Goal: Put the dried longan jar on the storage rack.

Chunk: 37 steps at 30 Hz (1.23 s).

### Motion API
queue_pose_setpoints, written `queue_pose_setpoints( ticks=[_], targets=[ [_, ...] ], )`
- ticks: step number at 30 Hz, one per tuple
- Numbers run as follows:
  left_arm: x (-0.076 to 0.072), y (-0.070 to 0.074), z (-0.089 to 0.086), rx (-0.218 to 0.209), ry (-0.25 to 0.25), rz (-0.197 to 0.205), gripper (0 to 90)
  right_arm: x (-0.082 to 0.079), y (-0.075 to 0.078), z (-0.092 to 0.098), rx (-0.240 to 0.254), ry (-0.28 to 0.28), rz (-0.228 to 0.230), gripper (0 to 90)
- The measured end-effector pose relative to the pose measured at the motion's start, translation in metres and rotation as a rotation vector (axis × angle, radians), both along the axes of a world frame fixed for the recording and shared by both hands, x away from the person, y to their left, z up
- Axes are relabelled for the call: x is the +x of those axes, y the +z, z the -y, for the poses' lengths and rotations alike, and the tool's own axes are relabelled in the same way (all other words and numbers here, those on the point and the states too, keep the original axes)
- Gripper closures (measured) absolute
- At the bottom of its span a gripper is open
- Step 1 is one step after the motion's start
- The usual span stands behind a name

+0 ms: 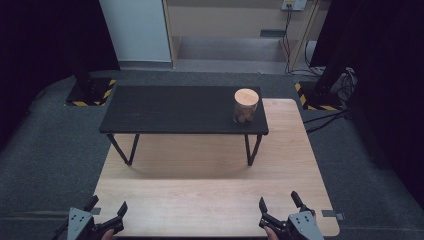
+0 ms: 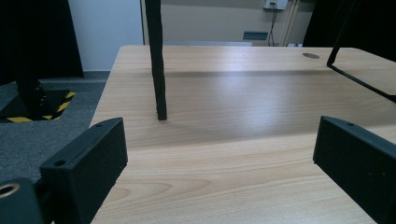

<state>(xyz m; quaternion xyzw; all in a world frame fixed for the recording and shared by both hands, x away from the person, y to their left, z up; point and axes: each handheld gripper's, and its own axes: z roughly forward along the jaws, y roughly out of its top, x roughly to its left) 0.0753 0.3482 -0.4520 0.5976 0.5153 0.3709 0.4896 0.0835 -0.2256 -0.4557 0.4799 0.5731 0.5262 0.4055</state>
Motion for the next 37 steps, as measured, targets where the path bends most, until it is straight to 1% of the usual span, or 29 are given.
queue_pose_setpoints(
  ticks=[2, 4, 9, 16, 29, 31, 37],
  targets=[
    [0.001, -0.001, 0.0, 0.003, 0.003, -0.005, 1.7, 0.002, -0.003, 0.002, 0.009, -0.003, -0.014, 1.8],
    [0.0, -0.001, 0.0, 0.003, 0.008, -0.008, 1.7, 0.003, -0.006, 0.002, 0.007, -0.004, -0.02, 1.8],
    [0.0, -0.001, 0.0, 0.002, 0.019, -0.008, 1.8, 0.004, -0.009, 0.003, 0.011, 0.0, -0.018, 1.9],
    [0.002, 0.0, 0.0, 0.006, 0.018, -0.007, 1.7, 0.006, -0.013, 0.003, 0.019, 0.001, -0.022, 2.0],
    [0.003, 0.0, 0.001, 0.003, 0.015, -0.01, 1.8, 0.008, -0.015, 0.005, 0.027, 0.003, -0.027, 2.0],
    [0.002, 0.0, 0.0, 0.0, 0.015, -0.008, 1.8, 0.007, -0.014, 0.005, 0.036, 0.005, -0.03, 2.0],
    [-0.003, 0.0, -0.001, 0.0, 0.016, -0.001, 1.8, -0.003, -0.012, 0.002, 0.042, 0.007, -0.01, 1.9]
  ],
)
